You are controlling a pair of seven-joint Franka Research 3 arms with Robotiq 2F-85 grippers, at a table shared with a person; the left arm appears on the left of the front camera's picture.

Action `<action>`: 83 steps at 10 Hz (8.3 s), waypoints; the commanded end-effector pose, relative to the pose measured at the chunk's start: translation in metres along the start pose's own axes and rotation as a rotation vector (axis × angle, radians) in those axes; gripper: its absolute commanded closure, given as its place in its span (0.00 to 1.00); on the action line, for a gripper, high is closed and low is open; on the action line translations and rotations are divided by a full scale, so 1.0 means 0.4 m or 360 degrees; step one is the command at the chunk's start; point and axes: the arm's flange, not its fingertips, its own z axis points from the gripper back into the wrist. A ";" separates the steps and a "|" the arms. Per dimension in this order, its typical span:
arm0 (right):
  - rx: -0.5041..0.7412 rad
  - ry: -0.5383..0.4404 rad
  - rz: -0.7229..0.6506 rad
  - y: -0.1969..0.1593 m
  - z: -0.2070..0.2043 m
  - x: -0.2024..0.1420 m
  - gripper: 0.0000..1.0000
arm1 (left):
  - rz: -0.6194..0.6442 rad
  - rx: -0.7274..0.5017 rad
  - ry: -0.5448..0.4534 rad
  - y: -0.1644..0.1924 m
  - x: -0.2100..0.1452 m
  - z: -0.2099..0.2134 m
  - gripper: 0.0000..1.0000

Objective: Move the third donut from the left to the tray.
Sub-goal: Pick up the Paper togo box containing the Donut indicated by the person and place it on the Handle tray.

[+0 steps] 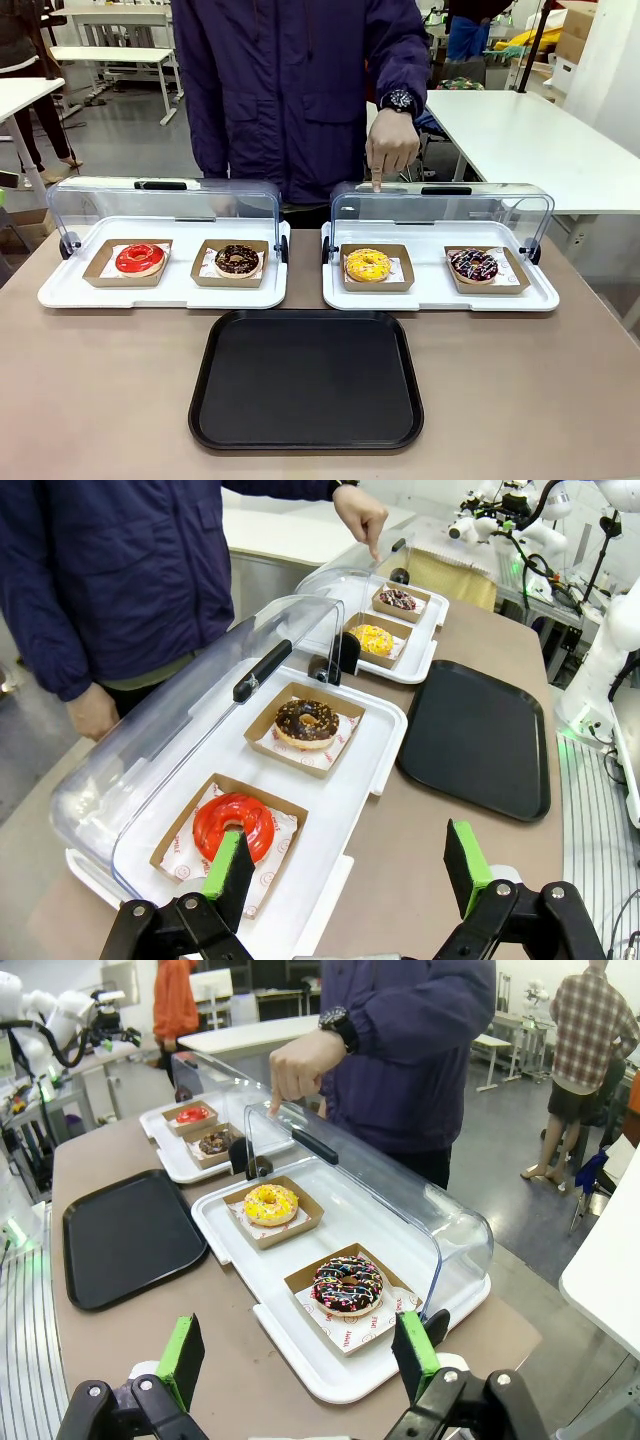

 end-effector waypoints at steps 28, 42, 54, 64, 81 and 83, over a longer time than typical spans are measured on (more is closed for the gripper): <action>0.0261 0.1590 0.0711 0.242 -1.159 0.136 0.00 | 0.0012 0.0001 0.0015 0.001 0.008 0.004 0.00; 0.0282 0.1764 0.0814 0.172 -1.259 0.022 0.00 | 0.0012 0.0001 0.0015 0.001 0.008 0.004 0.00; 0.0300 0.1868 0.0820 0.194 -1.259 0.017 1.00 | 0.0012 0.0001 0.0015 0.001 0.008 0.004 0.00; 0.0172 0.1803 0.0865 0.242 -1.235 0.051 0.98 | 0.0012 0.0001 0.0015 0.001 0.008 0.004 0.00; -0.0017 0.1684 0.0904 0.683 -1.012 0.115 0.98 | 0.0012 0.0001 0.0015 0.001 0.008 0.004 0.00; 0.0001 0.1670 0.0891 0.737 -1.038 0.096 0.98 | 0.0012 0.0001 0.0015 0.001 0.008 0.004 0.00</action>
